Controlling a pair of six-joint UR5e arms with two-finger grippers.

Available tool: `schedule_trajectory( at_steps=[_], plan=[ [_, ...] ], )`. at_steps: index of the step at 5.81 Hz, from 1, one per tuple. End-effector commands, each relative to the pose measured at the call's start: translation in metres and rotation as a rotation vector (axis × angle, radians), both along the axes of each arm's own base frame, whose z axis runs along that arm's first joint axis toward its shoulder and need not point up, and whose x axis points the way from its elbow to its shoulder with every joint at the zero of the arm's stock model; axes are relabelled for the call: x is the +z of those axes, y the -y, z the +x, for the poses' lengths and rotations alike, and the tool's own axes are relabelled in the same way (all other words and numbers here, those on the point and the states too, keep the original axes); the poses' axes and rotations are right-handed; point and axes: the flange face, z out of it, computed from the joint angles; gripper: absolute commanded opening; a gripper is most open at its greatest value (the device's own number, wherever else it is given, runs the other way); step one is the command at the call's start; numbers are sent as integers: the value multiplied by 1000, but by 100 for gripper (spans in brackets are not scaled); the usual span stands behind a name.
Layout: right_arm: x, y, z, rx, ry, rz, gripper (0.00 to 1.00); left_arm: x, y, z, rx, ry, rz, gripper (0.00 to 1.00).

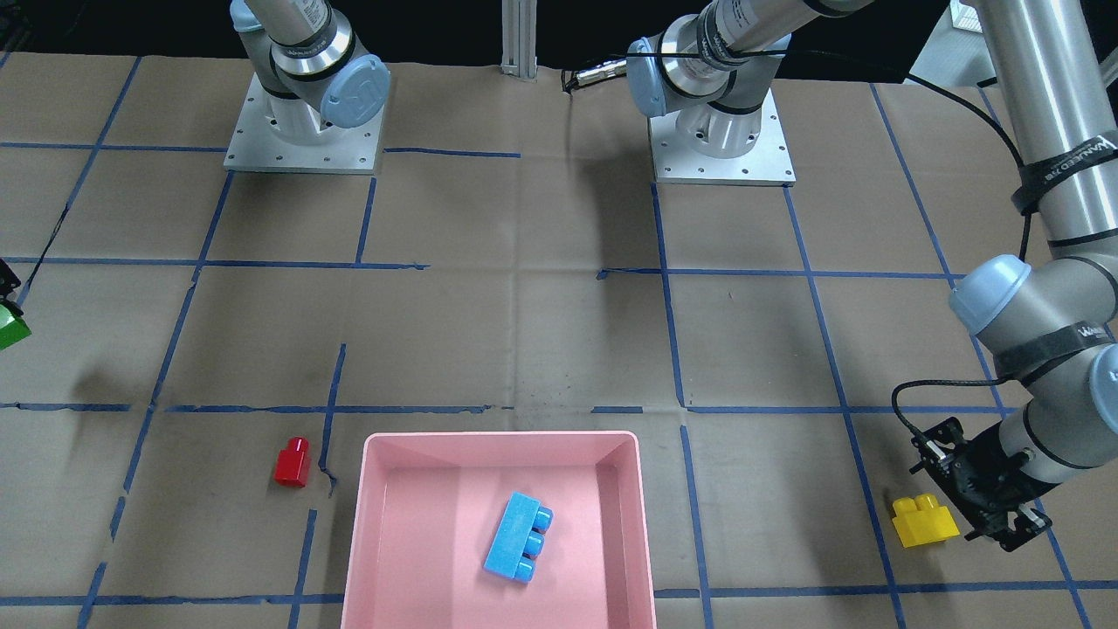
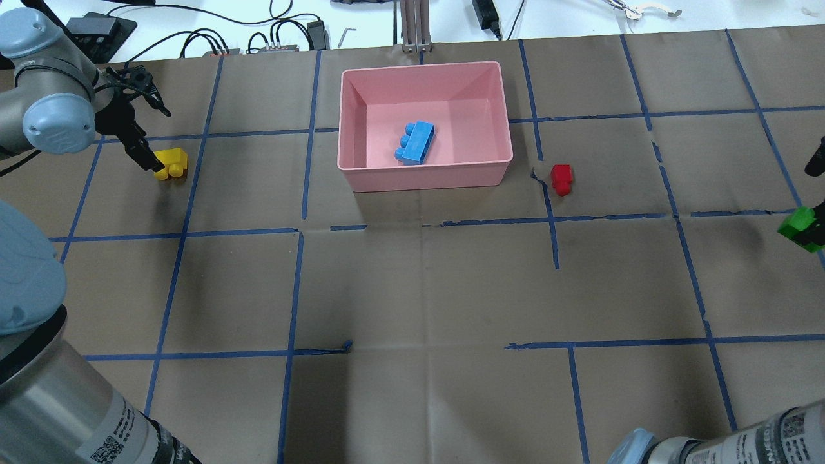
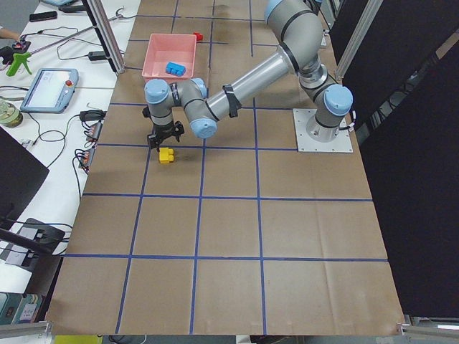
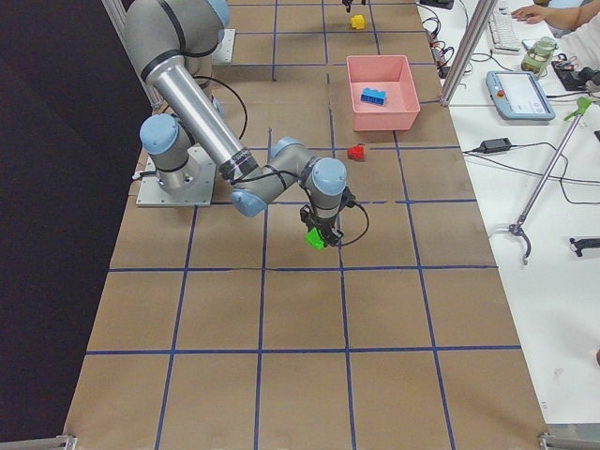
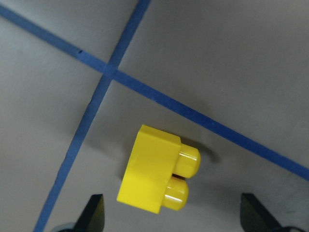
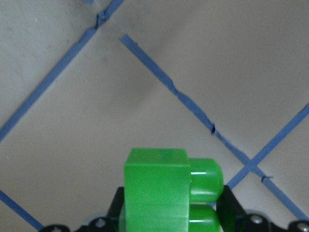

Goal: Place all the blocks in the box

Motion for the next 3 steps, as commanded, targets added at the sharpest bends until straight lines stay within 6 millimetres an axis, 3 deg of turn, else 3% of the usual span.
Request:
schedule_trajectory(
  at_steps=[1,2,3],
  plan=[
    [66,51,111,-13,18,-49,51,-29,-5,-2,-78,-15,39,99],
    [95,76,180,-82,34,-53,51,-34,-2,1,-87,-13,41,99],
    [101,93,254,-150,57,-43,54,-26,3,3,-100,-4,24,98]
  ],
)
